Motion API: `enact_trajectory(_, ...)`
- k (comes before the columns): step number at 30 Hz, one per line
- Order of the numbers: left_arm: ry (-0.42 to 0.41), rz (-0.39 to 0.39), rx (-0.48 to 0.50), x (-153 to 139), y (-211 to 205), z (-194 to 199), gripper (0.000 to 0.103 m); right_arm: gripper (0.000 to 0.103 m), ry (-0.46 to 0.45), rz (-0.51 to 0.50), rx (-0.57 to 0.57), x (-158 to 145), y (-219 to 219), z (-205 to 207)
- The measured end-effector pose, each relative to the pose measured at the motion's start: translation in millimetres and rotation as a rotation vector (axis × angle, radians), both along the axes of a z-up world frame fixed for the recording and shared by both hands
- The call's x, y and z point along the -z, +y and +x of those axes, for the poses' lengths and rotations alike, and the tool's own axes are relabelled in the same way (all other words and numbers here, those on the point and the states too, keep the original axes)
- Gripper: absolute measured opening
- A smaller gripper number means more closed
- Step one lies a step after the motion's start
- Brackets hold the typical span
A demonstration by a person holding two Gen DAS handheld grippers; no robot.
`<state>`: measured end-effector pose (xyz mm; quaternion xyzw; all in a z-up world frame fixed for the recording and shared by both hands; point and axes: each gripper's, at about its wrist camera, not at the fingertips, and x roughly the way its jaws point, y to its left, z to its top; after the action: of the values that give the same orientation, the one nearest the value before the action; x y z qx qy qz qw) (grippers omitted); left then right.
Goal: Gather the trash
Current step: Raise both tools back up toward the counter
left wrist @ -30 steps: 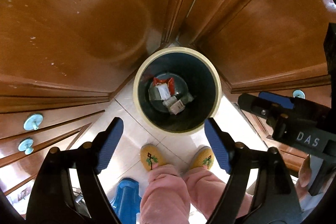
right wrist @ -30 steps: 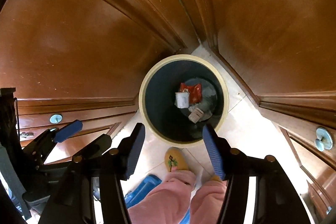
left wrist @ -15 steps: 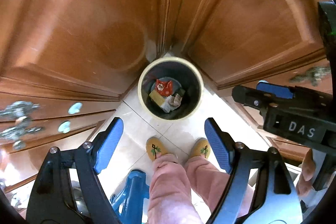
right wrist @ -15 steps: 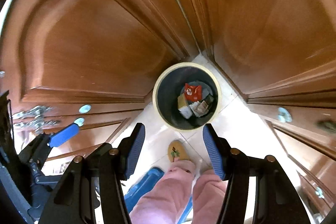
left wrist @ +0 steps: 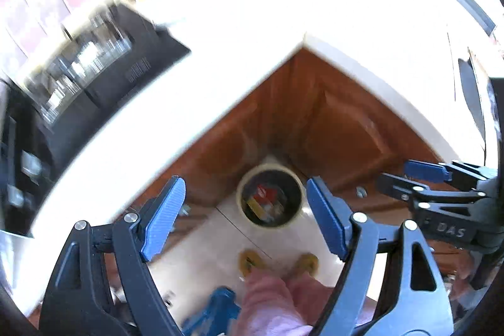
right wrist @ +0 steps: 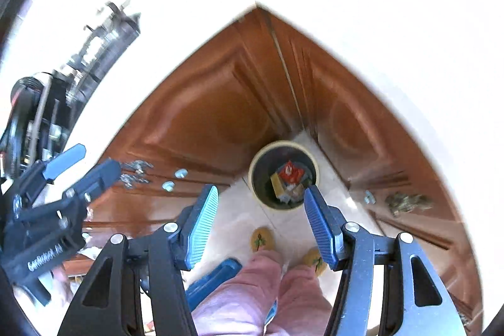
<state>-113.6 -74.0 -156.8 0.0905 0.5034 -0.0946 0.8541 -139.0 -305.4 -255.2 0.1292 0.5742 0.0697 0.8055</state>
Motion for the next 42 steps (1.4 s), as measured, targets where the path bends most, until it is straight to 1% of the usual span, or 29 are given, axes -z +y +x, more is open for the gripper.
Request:
enact_trajectory(4,-0.1,0.025,-0.001,-51,1,-2,0.078,0.058,-0.079,0.023,0.001,-53,-11,-3)
enact_trajectory(6,-0.14,0.032,-0.005,-70,1,0,0.077,0.058,-0.122,0.026,-0.003,-78,-13,-1)
enact_trajectory(10,-0.184,0.024,-0.013,-100,7,6,0.077,0.058,-0.187,0.038,-0.022,-114,-11,4)
enact_trajectory(14,-0.199,0.016,-0.025,-118,20,14,0.077,0.058,-0.231,0.048,-0.034,-144,-6,15)
enact_trajectory(18,-0.182,-0.004,-0.022,-122,35,41,0.078,0.058,-0.249,0.063,-0.027,-158,0,32)
enact_trajectory(21,-0.159,-0.031,-0.012,-115,48,70,0.077,0.058,-0.245,0.058,-0.008,-153,6,55)
enact_trajectory(23,-0.137,-0.048,0.001,-108,56,92,0.077,0.058,-0.237,0.054,0.008,-145,9,72)
enact_trajectory(26,-0.079,-0.079,0.037,-96,69,137,0.077,0.058,-0.213,0.051,0.047,-132,13,105)
enact_trajectory(30,-0.002,-0.077,0.099,-72,81,194,0.077,0.059,-0.18,0.052,0.109,-117,21,153)
enact_trajectory(34,0.058,-0.054,0.144,-46,91,245,0.077,0.059,-0.15,0.047,0.155,-101,36,202)
enact_trajectory(37,0.1,-0.031,0.19,-27,92,278,0.078,0.059,-0.117,0.052,0.2,-86,43,230)
enact_trajectory(39,0.118,0.004,0.242,-14,88,298,0.079,0.059,-0.098,0.054,0.236,-76,45,247)
enact_trajectory(42,0.137,0.051,0.325,2,79,315,0.08,0.059,-0.074,0.055,0.286,-64,43,261)
